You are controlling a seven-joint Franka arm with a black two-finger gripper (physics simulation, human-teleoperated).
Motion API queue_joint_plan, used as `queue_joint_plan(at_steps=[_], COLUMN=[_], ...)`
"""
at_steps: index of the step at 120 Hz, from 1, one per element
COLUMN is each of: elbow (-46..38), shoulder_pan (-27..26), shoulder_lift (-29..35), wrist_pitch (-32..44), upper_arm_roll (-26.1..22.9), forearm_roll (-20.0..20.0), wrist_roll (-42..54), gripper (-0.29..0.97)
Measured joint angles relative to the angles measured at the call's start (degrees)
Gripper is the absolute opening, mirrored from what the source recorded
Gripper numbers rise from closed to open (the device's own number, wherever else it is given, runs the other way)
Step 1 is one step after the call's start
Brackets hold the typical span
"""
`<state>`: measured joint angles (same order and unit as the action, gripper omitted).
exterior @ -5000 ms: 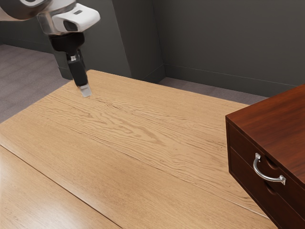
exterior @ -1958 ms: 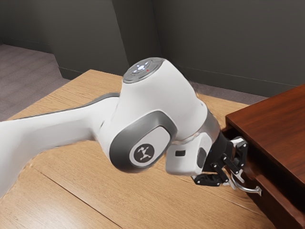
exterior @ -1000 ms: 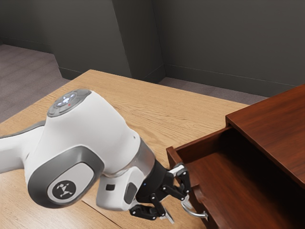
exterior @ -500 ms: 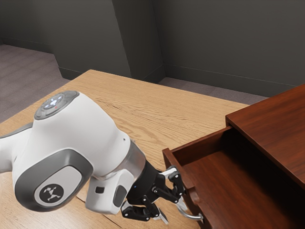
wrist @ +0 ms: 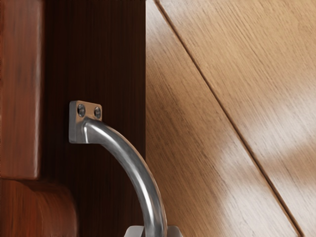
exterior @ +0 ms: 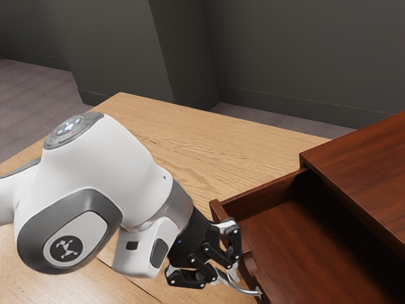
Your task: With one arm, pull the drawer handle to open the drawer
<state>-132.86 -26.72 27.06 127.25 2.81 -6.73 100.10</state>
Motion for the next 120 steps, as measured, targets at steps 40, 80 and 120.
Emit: queue_joint_plan(at_steps=[40, 80, 120], elbow=[0.5, 19.3, 41.1], shoulder_pan=[-0.7, 1.9, 9.1], shoulder_lift=[-0.3, -4.7, -16.3], wrist_pitch=[-1.1, -14.2, -41.3], upper_arm_roll=[-1.2, -2.4, -2.3], forearm_roll=[0.6, 3.4, 12.4], wrist_roll=[-0.2, -0.9, -13.5], gripper=[0.10, 0.17, 0.55])
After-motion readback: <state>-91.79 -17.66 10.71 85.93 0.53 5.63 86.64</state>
